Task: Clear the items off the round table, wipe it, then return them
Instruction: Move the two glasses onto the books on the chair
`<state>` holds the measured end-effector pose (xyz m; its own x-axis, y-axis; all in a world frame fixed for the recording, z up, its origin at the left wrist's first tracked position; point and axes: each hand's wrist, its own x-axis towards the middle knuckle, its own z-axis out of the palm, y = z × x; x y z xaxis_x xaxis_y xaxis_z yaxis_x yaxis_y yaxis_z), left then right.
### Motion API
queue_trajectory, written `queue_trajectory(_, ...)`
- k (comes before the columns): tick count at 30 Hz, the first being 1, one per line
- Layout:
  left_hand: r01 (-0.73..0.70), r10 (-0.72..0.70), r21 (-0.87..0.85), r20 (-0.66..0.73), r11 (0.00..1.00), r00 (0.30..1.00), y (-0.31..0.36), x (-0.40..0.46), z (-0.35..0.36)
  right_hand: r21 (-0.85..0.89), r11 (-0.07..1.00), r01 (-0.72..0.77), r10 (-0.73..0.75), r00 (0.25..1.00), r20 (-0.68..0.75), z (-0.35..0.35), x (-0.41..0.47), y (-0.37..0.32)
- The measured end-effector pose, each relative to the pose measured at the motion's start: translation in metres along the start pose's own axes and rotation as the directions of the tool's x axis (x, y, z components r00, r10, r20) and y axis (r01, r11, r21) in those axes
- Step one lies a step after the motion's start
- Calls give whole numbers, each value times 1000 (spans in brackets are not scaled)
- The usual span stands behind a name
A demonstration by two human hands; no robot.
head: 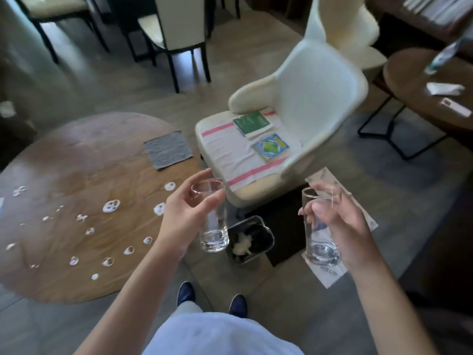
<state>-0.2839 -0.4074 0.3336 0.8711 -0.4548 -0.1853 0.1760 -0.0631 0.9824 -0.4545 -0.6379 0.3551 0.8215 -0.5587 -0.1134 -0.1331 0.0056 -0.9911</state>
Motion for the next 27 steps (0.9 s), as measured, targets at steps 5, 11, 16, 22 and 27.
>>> queue_trajectory(5, 17, -17, 31, 9, 999, 1000, -3, 37, 47, 56, 997, -47, 52, 994, -92, -38, 11, 17)
queue_trajectory(11, -86, 83, 70, 54, 994, 995, 0, 101, 73, 105, 989, -107, 124, 977, -175, -44, 47, 27)
queue_trajectory(16, -34, 8, 123, 200, 992, 980, -3, 174, 84, 77, 983, -164, 176, 964, -201, -34, 92, 24)
queue_trajectory(22, 3, -71, 240, 278, 971, 958, -9, 250, 94, 55, 977, -207, 214, 955, -204, -32, 135, 30)
queue_trajectory(27, -35, -96, 329, 375, 944, 922, -21, 283, 114, 112, 961, -254, 274, 934, -231, -51, 164, 55)
